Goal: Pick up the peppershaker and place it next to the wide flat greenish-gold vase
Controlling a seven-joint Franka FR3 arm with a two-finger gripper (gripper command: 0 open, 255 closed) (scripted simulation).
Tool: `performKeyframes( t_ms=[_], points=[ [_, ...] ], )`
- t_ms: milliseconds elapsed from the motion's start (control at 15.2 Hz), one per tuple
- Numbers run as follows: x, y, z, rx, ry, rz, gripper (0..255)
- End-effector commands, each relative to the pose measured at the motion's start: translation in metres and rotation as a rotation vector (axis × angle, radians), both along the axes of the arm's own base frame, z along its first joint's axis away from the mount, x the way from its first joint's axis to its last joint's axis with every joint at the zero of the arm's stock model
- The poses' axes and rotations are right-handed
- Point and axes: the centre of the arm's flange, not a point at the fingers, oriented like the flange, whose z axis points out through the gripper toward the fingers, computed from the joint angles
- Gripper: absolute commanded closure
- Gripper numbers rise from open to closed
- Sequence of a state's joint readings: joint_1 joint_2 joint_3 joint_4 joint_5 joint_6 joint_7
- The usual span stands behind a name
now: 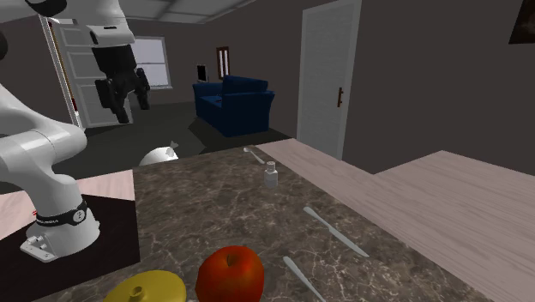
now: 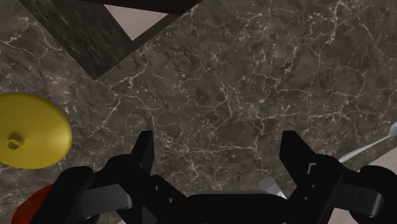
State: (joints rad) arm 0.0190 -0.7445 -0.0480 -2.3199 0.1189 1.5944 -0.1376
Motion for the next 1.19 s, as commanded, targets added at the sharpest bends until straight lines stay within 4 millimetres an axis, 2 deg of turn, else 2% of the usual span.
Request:
performKeyframes(
  t_ms=[0,1122],
  points=[
    [0.000,0.000,0.000,0.000,0.000,0.000,0],
    [0.158,0.140,-0.094,-0.013,0.055,-0.043,0]
  ],
)
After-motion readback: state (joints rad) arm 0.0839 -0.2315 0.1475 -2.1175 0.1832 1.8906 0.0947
